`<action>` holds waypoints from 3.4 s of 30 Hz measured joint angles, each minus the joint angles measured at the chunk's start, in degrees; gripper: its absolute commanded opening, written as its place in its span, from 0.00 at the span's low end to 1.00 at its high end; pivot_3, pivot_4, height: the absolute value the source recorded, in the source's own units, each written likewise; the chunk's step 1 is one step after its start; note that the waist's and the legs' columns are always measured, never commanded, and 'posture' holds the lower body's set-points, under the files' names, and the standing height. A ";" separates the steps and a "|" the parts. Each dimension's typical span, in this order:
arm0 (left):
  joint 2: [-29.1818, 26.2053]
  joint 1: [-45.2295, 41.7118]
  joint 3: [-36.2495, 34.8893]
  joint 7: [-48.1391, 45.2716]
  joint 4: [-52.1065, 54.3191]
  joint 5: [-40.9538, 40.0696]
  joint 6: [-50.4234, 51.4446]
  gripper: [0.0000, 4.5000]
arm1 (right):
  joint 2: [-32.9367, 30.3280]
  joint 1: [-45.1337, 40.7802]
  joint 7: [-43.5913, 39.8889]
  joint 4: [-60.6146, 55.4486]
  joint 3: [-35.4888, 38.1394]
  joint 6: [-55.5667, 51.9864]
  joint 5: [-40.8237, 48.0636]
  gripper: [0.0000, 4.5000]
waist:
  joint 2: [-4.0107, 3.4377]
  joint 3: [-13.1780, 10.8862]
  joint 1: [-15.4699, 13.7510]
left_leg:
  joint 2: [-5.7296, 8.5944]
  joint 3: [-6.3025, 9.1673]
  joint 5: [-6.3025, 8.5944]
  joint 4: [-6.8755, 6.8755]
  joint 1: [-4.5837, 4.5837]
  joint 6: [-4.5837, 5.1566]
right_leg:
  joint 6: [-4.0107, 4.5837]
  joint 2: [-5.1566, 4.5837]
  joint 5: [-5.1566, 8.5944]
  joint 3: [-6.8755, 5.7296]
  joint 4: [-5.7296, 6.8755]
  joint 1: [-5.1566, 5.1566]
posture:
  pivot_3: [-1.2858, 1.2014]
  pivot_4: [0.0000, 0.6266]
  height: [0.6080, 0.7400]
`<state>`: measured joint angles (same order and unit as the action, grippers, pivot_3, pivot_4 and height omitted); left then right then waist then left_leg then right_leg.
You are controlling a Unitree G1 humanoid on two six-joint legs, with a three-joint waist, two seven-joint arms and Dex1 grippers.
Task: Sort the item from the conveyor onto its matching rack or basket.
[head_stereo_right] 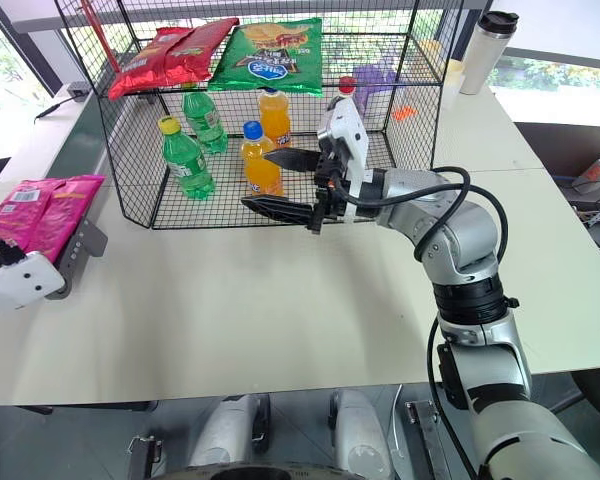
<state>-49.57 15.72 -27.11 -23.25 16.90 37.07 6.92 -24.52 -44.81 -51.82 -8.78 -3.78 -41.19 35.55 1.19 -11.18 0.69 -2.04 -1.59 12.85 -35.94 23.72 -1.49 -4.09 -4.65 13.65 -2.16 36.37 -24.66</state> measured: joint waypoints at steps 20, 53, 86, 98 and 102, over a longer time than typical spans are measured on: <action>-6.34 -9.87 -12.28 -17.90 5.71 -17.08 11.83 0.00 | -0.52 0.14 0.71 0.96 0.76 1.79 -0.95 1.00 | 0.02 0.00 0.07 | 0.01 0.05 0.00 -0.12 0.07 0.00 | -0.01 0.05 -0.01 -0.08 0.02 0.00 | 0.52 0.24 1.00; -18.83 -66.05 -6.61 -39.43 -12.52 -92.94 49.49 0.00 | 12.31 -5.52 -6.00 18.58 9.13 0.20 11.12 1.00 | 0.09 -0.06 0.33 | 0.11 0.13 -0.02 -0.25 -0.22 0.00 | -0.19 0.25 0.05 0.06 0.72 0.08 | 0.52 0.24 1.00; -6.19 -64.30 3.68 -32.00 -15.68 -88.75 39.02 0.35 | 17.55 -7.13 -3.05 14.82 5.33 5.20 7.26 0.00 | 0.11 -0.05 0.22 | 0.13 0.15 -0.04 -0.26 -0.21 -0.03 | -0.20 0.22 0.04 0.05 0.75 0.08 | 0.52 0.24 1.00; -3.74 -50.24 -1.59 -23.12 -12.31 -85.03 36.73 0.64 | -3.42 2.80 10.50 -4.09 15.37 1.51 5.12 0.00 | 0.11 -0.06 -0.44 | 0.20 0.14 -0.03 -0.26 -0.12 -0.03 | -0.23 0.03 0.06 0.03 0.63 0.08 | 0.52 0.24 1.00; 2.85 -49.68 0.35 -16.41 -2.73 -89.37 39.97 0.64 | -10.59 3.74 16.17 -10.93 23.34 -0.82 6.35 0.00 | 0.15 -0.05 -0.86 | 0.20 0.11 -0.03 -0.30 -0.15 -0.03 | -0.23 0.06 0.06 0.10 0.57 0.11 | 0.52 0.24 1.00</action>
<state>-46.72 -33.96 -26.76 -39.66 14.17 -52.30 46.89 -35.11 -41.07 -35.66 -19.70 19.56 -42.02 41.91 1.34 -11.23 -0.17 -1.83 -1.48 12.81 -36.23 23.57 -1.52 -4.32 -4.59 13.71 -2.06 36.94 -24.55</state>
